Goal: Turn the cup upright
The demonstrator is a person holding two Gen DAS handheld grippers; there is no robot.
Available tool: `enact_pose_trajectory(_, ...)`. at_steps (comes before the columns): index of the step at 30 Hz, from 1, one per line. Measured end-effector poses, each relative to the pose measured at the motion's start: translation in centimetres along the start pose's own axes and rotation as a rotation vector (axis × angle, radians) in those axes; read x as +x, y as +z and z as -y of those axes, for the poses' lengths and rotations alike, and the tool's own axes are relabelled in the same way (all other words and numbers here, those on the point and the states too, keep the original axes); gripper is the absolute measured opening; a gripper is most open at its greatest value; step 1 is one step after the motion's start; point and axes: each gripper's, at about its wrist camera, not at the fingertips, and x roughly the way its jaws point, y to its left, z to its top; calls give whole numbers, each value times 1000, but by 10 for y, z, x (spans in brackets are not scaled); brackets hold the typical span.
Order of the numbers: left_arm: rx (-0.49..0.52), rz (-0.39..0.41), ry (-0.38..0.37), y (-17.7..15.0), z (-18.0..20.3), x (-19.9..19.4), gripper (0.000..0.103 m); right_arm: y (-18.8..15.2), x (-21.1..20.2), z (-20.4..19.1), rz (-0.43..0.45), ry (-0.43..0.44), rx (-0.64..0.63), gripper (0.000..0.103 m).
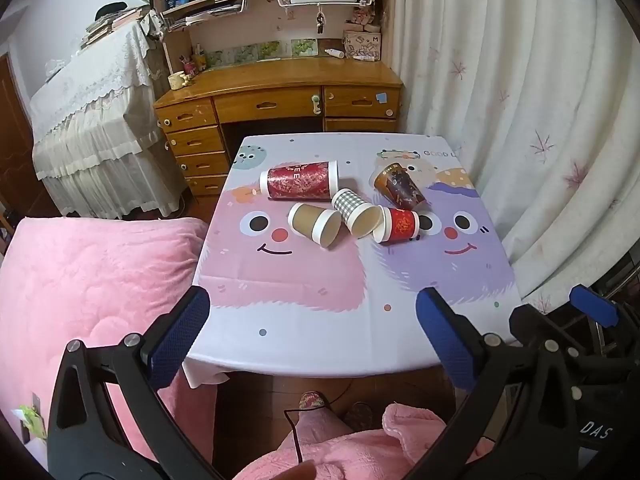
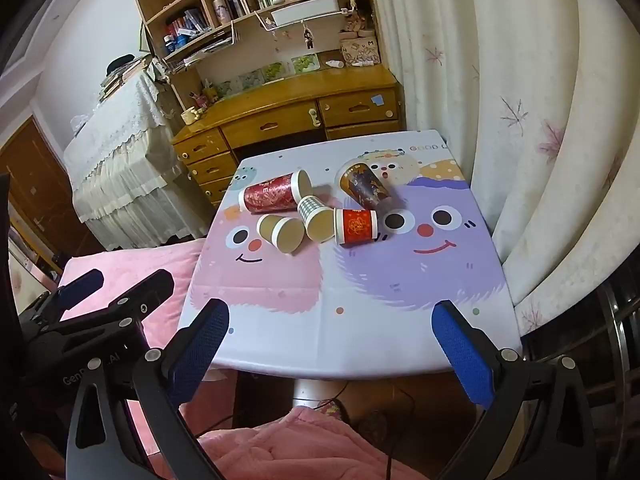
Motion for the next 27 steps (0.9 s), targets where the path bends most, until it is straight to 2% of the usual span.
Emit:
enact_pose_trajectory(14,3,-2,-4,3,3,1,102,0,7,-8,4,0,4,103)
enact_pose_trajectory(21,6,-3,-5,3,2,2,102,3,10,-1,-18,16,1,103)
enact_pose_trajectory(27,1,-12,-11,2,-7,8,102,0,17,-11,-35,20,2,103)
